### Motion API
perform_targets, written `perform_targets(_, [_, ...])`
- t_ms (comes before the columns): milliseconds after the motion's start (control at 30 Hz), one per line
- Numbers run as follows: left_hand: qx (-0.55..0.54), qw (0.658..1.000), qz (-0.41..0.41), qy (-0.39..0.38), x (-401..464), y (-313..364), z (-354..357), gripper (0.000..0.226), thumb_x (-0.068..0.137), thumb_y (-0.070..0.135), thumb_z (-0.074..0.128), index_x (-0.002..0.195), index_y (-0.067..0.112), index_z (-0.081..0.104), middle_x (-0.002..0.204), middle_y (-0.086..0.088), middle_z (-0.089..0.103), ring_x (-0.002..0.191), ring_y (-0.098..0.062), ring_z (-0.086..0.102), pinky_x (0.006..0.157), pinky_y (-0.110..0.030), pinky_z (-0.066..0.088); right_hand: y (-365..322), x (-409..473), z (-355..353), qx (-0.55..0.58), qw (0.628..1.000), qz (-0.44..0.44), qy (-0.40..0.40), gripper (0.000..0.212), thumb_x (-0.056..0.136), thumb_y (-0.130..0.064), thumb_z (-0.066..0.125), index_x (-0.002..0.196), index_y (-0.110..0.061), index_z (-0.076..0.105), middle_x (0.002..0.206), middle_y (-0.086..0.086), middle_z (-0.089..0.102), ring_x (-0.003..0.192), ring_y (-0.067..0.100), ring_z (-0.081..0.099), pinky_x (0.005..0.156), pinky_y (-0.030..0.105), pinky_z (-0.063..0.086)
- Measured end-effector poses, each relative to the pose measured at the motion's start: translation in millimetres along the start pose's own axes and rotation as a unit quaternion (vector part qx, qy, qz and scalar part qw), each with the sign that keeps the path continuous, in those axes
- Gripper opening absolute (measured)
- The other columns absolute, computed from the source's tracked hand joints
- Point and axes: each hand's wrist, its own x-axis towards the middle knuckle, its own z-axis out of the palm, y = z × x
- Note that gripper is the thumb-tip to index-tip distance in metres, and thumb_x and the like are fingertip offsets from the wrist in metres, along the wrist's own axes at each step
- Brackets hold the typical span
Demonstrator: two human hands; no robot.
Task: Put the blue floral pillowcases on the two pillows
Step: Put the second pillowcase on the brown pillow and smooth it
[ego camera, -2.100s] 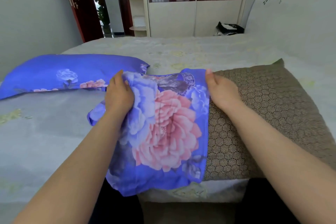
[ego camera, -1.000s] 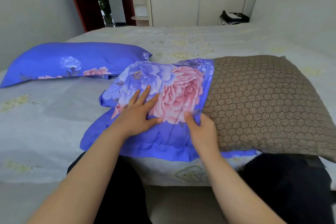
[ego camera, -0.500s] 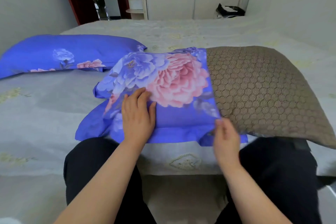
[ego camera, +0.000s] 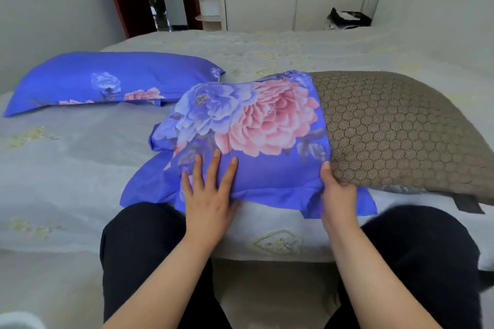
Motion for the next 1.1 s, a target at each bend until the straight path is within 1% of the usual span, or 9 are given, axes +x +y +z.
perform_targets(100, [-0.034,0.999,-0.029,0.024,33,6,-11,0.096,0.070,0.014,0.072,0.148,0.030,0.018,0.151,-0.011,0.030,0.127,-0.042,0.042,0.093,-0.051,0.043,-41,10,17,-0.046,0.990,-0.136,-0.011,0.018,0.092,-0.021,0.060,0.108,-0.013,0.061,0.108,0.002,0.067,0.101,0.011,0.061,0.092,0.025,0.047])
perform_targets(167, [-0.065,0.997,-0.028,0.041,59,14,-25,0.092,0.068,0.006,0.070,0.145,0.027,0.025,0.143,-0.012,0.044,0.115,-0.039,0.053,0.084,-0.046,0.048,-81,20,36,-0.094,0.973,-0.210,-0.026,0.005,0.092,-0.021,0.059,0.089,-0.021,0.055,0.087,-0.001,0.062,0.080,0.008,0.058,0.077,0.022,0.045])
perform_targets(300, [-0.261,0.956,-0.121,0.062,112,31,-64,0.060,0.077,0.011,0.049,0.135,0.025,0.048,0.117,-0.006,0.064,0.098,-0.031,0.059,0.079,-0.040,0.046,-159,37,89,-0.196,0.923,-0.332,-0.025,0.043,0.093,-0.029,0.056,0.064,-0.024,0.023,0.061,-0.007,0.029,0.052,0.005,0.027,0.052,0.019,0.027])
perform_targets(500, [-0.626,0.701,-0.306,0.153,195,33,-86,0.014,0.087,0.007,0.054,0.087,0.019,0.061,0.084,0.000,0.063,0.077,-0.016,0.058,0.077,-0.040,0.051,-234,75,178,-0.315,0.812,-0.469,-0.146,0.024,0.092,-0.038,0.042,0.103,-0.029,0.061,0.090,-0.012,0.066,0.095,0.013,0.062,0.109,0.045,0.025])
perform_targets(633, [-0.757,0.521,-0.374,0.122,226,24,-64,0.012,0.091,0.008,0.055,0.087,0.016,0.063,0.091,-0.014,0.065,0.082,-0.026,0.063,0.079,-0.045,0.054,-236,67,211,-0.455,0.703,-0.505,-0.206,0.052,0.086,-0.064,0.034,0.127,-0.037,0.052,0.139,-0.008,0.049,0.139,0.015,0.031,0.115,0.055,0.003])
perform_targets(733, [-0.763,0.463,-0.445,0.076,218,1,-24,0.009,0.093,0.009,0.055,0.089,0.012,0.061,0.089,-0.015,0.064,0.067,-0.022,0.065,0.068,-0.035,0.056,-199,57,197,-0.585,0.617,-0.456,-0.264,0.086,0.069,-0.083,0.038,0.142,-0.037,0.033,0.158,-0.002,0.017,0.146,0.019,0.005,0.113,0.060,-0.002])
perform_targets(800, [-0.708,0.501,-0.498,-0.007,199,-25,11,0.017,0.092,0.020,0.059,0.098,0.005,0.064,0.090,-0.015,0.066,0.063,-0.019,0.066,0.065,-0.032,0.057,-160,65,175,-0.671,0.572,-0.341,-0.328,0.102,0.066,-0.083,0.049,0.149,-0.036,0.012,0.160,0.001,-0.002,0.147,0.023,-0.002,0.112,0.062,0.001])
perform_targets(933, [-0.508,0.683,-0.476,-0.222,156,-66,60,0.056,0.083,0.049,0.063,0.115,0.002,0.062,0.111,-0.021,0.066,0.097,-0.030,0.065,0.091,-0.046,0.051,-105,91,133,-0.742,0.510,-0.201,-0.387,0.119,0.065,-0.068,0.069,0.149,-0.036,-0.007,0.159,0.001,-0.013,0.146,0.026,-0.001,0.110,0.056,0.017])
perform_targets(1100, [-0.321,0.895,-0.294,-0.102,178,-76,39,0.076,0.083,0.031,0.069,0.145,0.012,0.028,0.138,-0.016,0.044,0.126,-0.030,0.042,0.106,-0.039,0.031,-116,109,133,-0.720,0.566,-0.244,-0.319,0.072,0.073,-0.056,0.071,0.128,-0.021,0.041,0.128,0.005,0.044,0.112,0.025,0.047,0.083,0.034,0.040])
